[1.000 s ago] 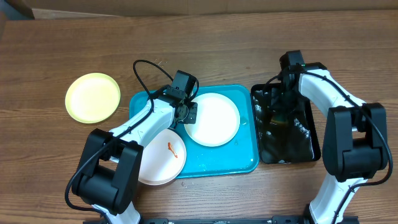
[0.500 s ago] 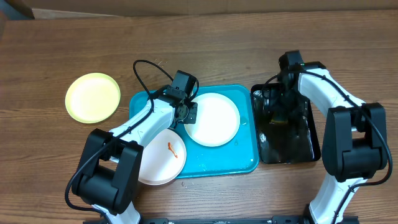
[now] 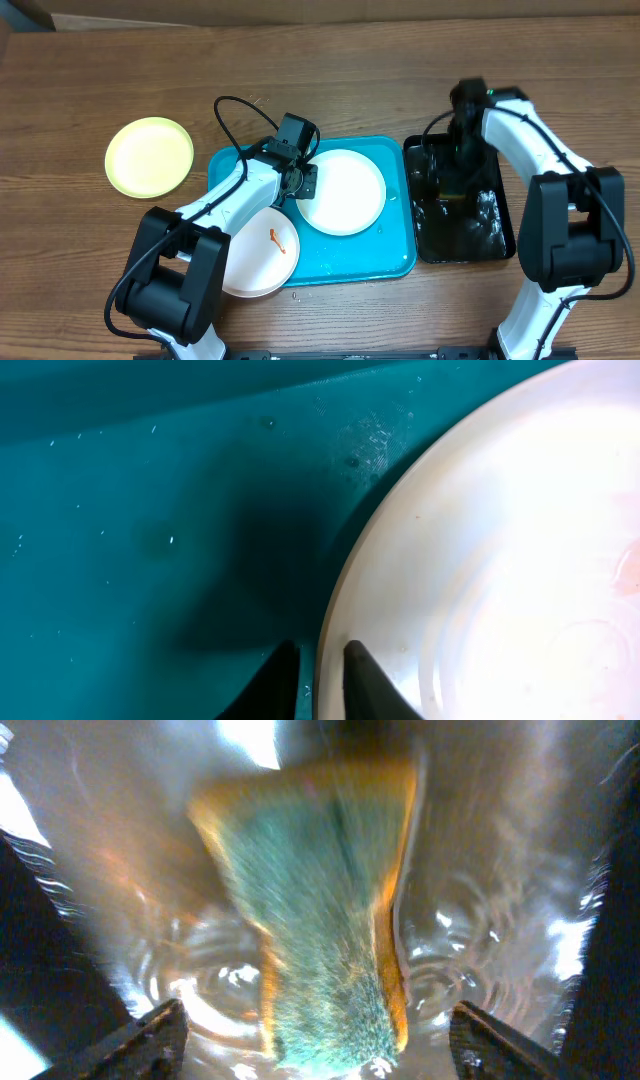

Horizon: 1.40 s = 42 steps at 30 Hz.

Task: Clean dirty plates on tray and stack at the side
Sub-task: 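Release the sponge in the black tray and lift the right gripper, then lift the white plate with the left gripper and carry it rightward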

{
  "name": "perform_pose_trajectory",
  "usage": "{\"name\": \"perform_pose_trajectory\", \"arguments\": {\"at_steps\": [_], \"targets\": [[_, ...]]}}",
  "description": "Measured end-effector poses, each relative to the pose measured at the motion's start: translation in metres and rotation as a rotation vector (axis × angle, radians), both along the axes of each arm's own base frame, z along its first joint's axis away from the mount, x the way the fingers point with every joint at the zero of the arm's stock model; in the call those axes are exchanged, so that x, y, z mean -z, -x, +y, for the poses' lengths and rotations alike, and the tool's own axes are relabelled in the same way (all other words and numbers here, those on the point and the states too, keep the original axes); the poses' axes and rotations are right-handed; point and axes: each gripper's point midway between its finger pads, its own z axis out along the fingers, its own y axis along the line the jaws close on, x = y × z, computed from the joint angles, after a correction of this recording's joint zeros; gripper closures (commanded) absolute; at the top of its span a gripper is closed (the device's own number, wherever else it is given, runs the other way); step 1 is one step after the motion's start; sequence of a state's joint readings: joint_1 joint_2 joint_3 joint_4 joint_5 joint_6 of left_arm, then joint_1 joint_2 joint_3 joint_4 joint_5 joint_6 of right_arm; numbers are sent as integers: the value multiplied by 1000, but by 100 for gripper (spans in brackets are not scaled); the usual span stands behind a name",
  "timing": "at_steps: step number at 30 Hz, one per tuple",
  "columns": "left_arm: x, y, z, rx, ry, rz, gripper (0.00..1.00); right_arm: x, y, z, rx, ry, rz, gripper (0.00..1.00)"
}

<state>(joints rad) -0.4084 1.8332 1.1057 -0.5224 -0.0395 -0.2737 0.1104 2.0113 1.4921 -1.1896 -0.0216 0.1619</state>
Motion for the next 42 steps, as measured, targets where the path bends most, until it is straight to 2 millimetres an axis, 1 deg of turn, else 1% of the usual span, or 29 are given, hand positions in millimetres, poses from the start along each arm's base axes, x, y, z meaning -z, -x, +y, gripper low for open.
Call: {"name": "perform_pose_trajectory", "arguments": {"at_steps": [1, 3, 4, 6, 8, 9, 13, 15, 19, 21, 24, 25, 27, 30, 35, 39, 42], "targets": [[0, 0, 0, 0, 0, 0, 76, -8, -11, 0, 2, -3, -35, 9], [0, 0, 0, 0, -1, 0, 75, -22, -29, 0, 11, -8, -94, 8], [0, 0, 0, 0, -1, 0, 75, -27, -37, -2, 21, -11, -123, 5], [0, 0, 0, -1, -2, -1, 75, -31, -46, -10, 56, -12, -152, 4], [1, 0, 1, -1, -3, 1, 75, -31, -48, -22, 105, -9, -155, 0], [1, 0, 1, -1, -4, 2, 76, -31, -48, -31, 135, -7, -155, 0], [8, 2, 1, -3, -10, 20, 95, -31, -46, -59, 214, 0, -146, 0], [8, 2, 1, -4, -9, 19, 96, -31, -45, -69, 244, 2, -144, 0], [5, 0, 0, -3, -8, 14, 96, -32, -49, -74, 261, 1, -162, 0], [3, 0, 1, 1, -13, 21, 96, -32, -55, -74, 263, 0, -185, 0], [-6, -3, 7, -3, -49, 29, 96, -33, -64, -75, 264, -2, -224, 0], [-11, -6, 10, -7, -64, 27, 96, -34, -67, -75, 264, -3, -236, 0], [-28, -19, 16, -21, -88, -1, 96, -35, -73, -75, 263, -4, -259, 0], [-51, -33, 21, -28, -106, -31, 96, -36, -79, -76, 263, -5, -284, 0], [-92, -53, 21, -22, -122, -87, 96, -37, -83, -76, 264, -6, -300, 0], [-123, -66, 11, -10, -107, -147, 96, -37, -83, -76, 264, -6, -302, 0], [-147, -74, -8, 17, -90, -212, 96, -37, -83, -76, 263, -5, -302, 0]]}}
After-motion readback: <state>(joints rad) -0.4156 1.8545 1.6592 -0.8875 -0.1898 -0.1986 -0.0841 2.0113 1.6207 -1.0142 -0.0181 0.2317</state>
